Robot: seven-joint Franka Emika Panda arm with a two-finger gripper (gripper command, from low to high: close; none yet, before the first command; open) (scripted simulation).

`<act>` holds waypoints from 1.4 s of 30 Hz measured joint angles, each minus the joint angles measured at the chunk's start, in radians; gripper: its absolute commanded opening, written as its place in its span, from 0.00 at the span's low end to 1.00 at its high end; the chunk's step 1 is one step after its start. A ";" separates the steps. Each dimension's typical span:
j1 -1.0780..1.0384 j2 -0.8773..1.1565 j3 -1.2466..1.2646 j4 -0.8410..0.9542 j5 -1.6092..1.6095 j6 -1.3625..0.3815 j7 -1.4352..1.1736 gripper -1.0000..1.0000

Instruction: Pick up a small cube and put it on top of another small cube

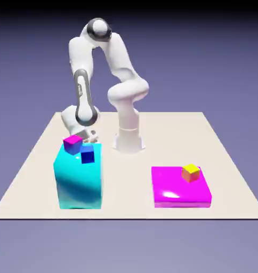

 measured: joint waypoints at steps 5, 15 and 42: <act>-0.181 0.062 0.181 -0.004 0.033 -0.085 -0.014 0.00; -0.449 0.120 0.485 0.040 0.009 -0.211 -0.201 0.00; -1.007 0.371 1.424 0.857 -0.076 -0.972 -0.222 0.00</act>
